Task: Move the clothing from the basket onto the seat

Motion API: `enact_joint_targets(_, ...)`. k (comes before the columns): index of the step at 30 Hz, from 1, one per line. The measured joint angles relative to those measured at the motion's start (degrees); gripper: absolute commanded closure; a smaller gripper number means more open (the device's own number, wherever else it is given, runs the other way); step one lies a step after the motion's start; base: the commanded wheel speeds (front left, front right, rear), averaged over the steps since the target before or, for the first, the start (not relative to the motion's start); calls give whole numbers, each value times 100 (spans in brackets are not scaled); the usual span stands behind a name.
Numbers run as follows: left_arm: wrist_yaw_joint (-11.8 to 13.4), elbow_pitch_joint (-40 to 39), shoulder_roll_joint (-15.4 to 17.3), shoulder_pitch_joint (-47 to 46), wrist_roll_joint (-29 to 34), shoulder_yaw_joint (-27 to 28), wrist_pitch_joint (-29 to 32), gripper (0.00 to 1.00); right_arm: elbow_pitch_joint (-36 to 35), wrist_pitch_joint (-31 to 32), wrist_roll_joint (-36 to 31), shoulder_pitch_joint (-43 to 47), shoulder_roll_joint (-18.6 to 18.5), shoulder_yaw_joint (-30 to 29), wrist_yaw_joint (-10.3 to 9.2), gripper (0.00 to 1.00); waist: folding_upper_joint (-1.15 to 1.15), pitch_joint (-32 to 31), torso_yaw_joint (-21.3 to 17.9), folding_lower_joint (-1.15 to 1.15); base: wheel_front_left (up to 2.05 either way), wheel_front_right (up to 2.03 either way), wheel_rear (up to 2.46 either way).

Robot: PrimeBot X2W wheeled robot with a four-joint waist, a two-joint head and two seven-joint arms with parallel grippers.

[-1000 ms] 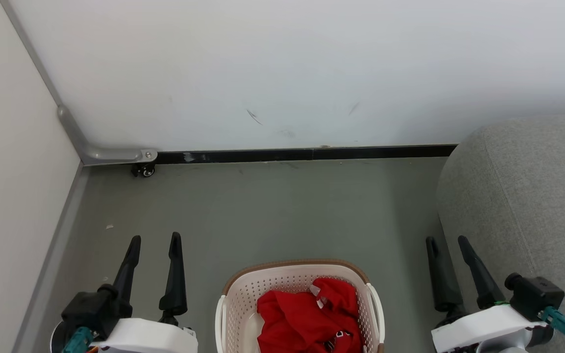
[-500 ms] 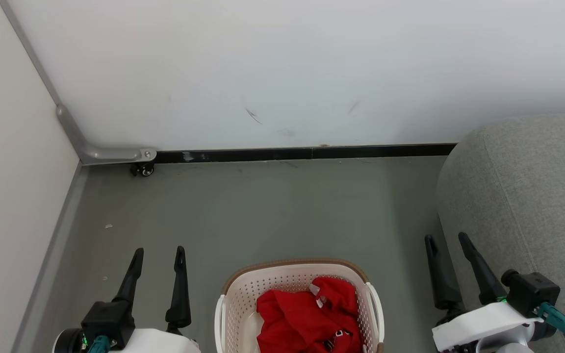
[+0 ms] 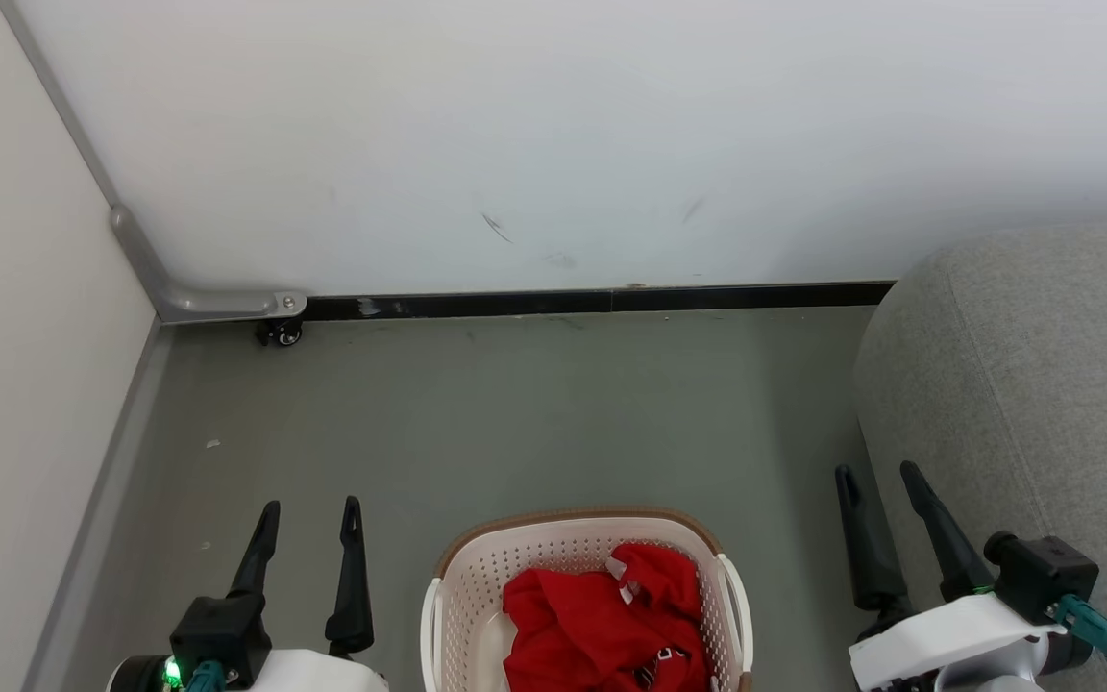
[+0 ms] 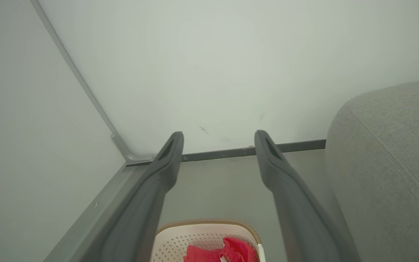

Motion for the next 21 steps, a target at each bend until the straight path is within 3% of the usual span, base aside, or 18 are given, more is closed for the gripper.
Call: enact_joint_targets(21, 37, 67, -16, -6, 125, -12, 0, 0, 100, 51, 90, -2, 1, -14, 0, 0, 0, 18, -13, -1, 0, 0, 0)
